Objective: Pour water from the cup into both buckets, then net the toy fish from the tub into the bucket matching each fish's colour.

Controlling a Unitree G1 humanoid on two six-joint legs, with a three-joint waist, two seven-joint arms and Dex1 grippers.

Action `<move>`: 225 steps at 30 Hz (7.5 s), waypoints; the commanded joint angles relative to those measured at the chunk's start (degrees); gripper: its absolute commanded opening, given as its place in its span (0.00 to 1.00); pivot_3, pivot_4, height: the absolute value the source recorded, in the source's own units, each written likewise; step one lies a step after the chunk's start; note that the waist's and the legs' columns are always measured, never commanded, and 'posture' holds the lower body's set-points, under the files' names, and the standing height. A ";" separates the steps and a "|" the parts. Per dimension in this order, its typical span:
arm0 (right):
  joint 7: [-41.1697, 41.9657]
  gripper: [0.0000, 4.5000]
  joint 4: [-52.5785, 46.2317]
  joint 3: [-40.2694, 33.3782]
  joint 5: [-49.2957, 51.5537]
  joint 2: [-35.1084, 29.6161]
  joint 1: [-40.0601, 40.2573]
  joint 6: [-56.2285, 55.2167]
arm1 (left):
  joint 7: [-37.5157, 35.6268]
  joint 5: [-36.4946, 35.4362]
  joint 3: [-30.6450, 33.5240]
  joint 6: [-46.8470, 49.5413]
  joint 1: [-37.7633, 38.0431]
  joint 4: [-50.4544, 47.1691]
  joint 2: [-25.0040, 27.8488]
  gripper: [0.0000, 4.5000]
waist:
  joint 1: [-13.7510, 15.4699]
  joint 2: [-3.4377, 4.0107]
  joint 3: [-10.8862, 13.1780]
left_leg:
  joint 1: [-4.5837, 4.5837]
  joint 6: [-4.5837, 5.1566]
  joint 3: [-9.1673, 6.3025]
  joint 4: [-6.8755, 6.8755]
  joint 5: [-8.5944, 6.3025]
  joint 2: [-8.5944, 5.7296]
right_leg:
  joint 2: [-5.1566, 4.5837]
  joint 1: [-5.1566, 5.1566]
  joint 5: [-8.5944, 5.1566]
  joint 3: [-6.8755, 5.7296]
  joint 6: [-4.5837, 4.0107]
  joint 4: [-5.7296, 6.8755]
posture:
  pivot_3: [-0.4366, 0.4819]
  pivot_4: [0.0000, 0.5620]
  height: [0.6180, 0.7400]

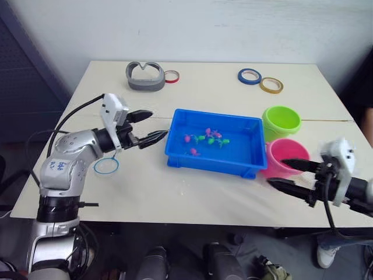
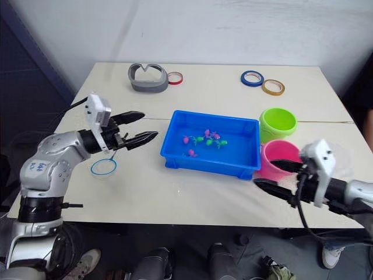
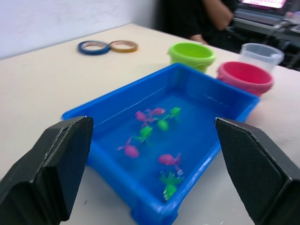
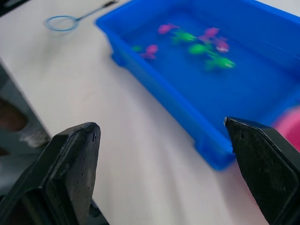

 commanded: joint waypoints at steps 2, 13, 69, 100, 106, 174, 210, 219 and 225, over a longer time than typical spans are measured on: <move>3.46 1.00 -2.37 7.61 -1.95 1.00 -4.78 -4.90 | 8.03 2.91 5.52 -0.49 4.65 -1.60 0.87 1.00 | 0.02 -0.01 0.01 | -0.02 -0.02 -0.05 -0.01 -0.01 0.00 | 0.00 -0.02 0.00 -0.03 0.00 -0.01 | 0.48 0.27 1.00; 5.44 1.00 -2.99 17.75 -9.59 8.25 -7.75 -17.66 | 15.80 8.18 8.57 -4.37 7.49 12.43 1.27 1.00 | 0.63 -0.06 0.00 | -0.04 -0.09 -0.20 -0.03 -0.06 0.00 | -0.08 -0.01 0.02 -0.19 -0.04 -0.07 | 0.48 0.27 1.00; 2.99 1.00 -2.90 20.83 -14.15 13.36 -7.65 -23.33 | 16.23 22.29 -1.29 -31.35 -13.90 65.21 -3.17 0.02 | 1.42 -0.11 -0.02 | -0.07 -0.19 -0.42 -0.01 -0.15 0.00 | -0.12 -0.05 0.04 -1.13 -0.06 0.10 | 0.48 0.27 1.00; 4.90 1.00 -0.23 21.26 -10.56 9.62 -15.53 -11.94 | -25.24 13.39 -23.96 -14.77 -11.30 -2.39 2.26 0.02 | 1.34 -0.11 -0.01 | -0.38 -0.23 -0.63 0.07 -0.18 0.04 | -0.08 -0.11 -0.08 -0.85 -0.30 -0.05 | 0.48 0.27 1.00; 3.75 1.00 -2.45 22.40 -10.02 8.66 -16.71 -6.87 | -28.13 11.51 -25.80 -14.65 -12.73 -1.31 -2.23 0.02 | 1.28 -0.11 -0.01 | -0.38 -0.22 -0.62 0.12 -0.16 0.06 | -0.01 -0.15 -0.08 -0.83 -0.29 0.06 | 0.48 0.27 1.00; 3.65 0.00 -3.34 18.09 -8.40 4.41 -15.46 -5.24 | -28.00 0.81 -8.33 0.55 -22.93 8.88 8.72 0.73 | 1.20 -0.11 -0.01 | -0.45 -0.24 -0.66 0.32 -0.12 0.05 | 0.01 -0.32 -0.08 -0.95 -0.27 0.44 | 0.48 0.27 1.00; -3.66 0.00 16.29 18.28 -34.10 -3.95 -23.32 -16.11 | -26.25 -4.90 -2.21 -2.00 -4.47 -2.33 15.62 0.73 | 1.18 -0.09 0.00 | -0.47 -0.24 -0.60 0.27 -0.12 0.05 | -0.06 -0.35 -0.09 -0.81 -0.30 0.39 | 0.48 0.27 1.00; -4.32 0.00 20.04 25.23 -42.14 -2.36 -26.18 -21.68 | -27.18 -4.97 -2.27 -1.81 -2.82 -3.45 16.61 0.73 | 1.04 -0.08 0.01 | -0.47 -0.24 -0.59 0.26 -0.12 0.05 | -0.03 -0.37 -0.09 -0.81 -0.30 0.43 | 0.48 0.27 1.00; -4.37 0.00 21.92 27.76 -45.97 -1.59 -27.03 -23.50 | -27.84 -4.66 -2.04 -2.35 -0.85 -4.19 17.32 0.73 | 1.01 -0.07 0.01 | -0.46 -0.25 -0.59 0.27 -0.12 0.05 | -0.03 -0.38 -0.09 -0.80 -0.30 0.45 | 0.48 0.27 1.00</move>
